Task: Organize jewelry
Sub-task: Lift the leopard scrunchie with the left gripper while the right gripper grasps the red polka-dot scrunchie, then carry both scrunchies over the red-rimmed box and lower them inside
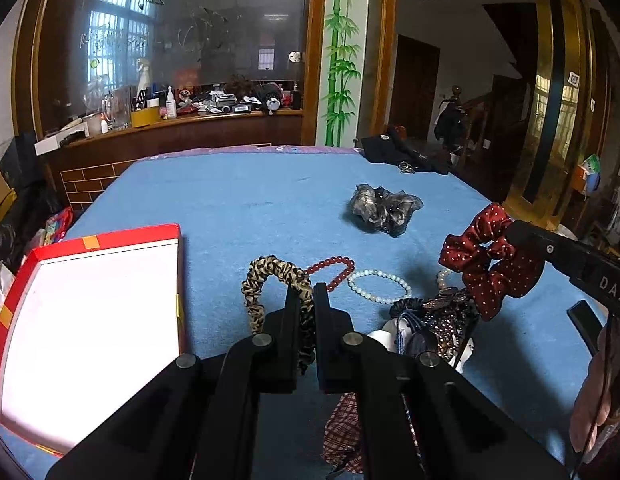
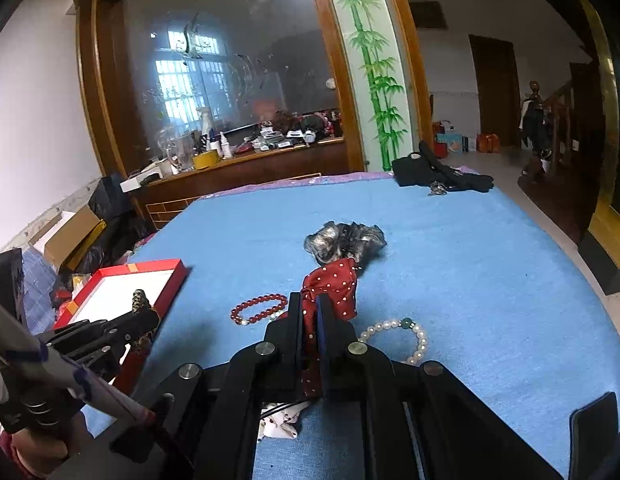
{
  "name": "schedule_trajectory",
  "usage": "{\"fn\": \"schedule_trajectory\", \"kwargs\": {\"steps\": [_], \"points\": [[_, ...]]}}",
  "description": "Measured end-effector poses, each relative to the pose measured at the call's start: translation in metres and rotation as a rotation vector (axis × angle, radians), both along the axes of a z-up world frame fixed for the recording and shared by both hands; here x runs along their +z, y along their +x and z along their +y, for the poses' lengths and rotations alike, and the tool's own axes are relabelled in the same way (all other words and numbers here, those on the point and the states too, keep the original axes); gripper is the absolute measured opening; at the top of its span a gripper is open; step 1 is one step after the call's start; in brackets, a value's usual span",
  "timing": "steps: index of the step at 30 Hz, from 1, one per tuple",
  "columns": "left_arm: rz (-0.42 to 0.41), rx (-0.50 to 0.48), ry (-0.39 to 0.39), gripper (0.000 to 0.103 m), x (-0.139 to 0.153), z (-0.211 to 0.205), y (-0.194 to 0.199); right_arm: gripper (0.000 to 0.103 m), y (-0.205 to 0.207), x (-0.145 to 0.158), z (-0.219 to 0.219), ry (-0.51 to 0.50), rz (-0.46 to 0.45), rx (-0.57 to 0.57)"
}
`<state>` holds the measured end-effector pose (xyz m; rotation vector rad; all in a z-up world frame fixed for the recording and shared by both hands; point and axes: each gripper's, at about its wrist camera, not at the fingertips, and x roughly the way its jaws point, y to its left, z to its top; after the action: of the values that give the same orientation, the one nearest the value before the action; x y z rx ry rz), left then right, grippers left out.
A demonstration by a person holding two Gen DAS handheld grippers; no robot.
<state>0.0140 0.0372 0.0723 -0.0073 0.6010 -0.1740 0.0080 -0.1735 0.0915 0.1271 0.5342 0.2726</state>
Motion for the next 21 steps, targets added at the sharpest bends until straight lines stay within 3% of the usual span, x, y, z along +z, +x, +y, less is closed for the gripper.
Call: {"fn": "schedule_trajectory", "kwargs": {"steps": [5, 10, 21], "points": [[-0.001, 0.027, 0.01, 0.005, -0.001, 0.002, 0.001, 0.007, 0.001, -0.001, 0.005, -0.01, -0.006, 0.01], [-0.008, 0.062, 0.028, 0.005, 0.003, 0.006, -0.003, 0.007, -0.002, 0.002, 0.002, 0.064, 0.028, 0.0], [-0.043, 0.122, 0.072, 0.006, 0.018, 0.034, -0.024, 0.007, -0.026, 0.03, 0.048, 0.035, -0.015, 0.089]]}}
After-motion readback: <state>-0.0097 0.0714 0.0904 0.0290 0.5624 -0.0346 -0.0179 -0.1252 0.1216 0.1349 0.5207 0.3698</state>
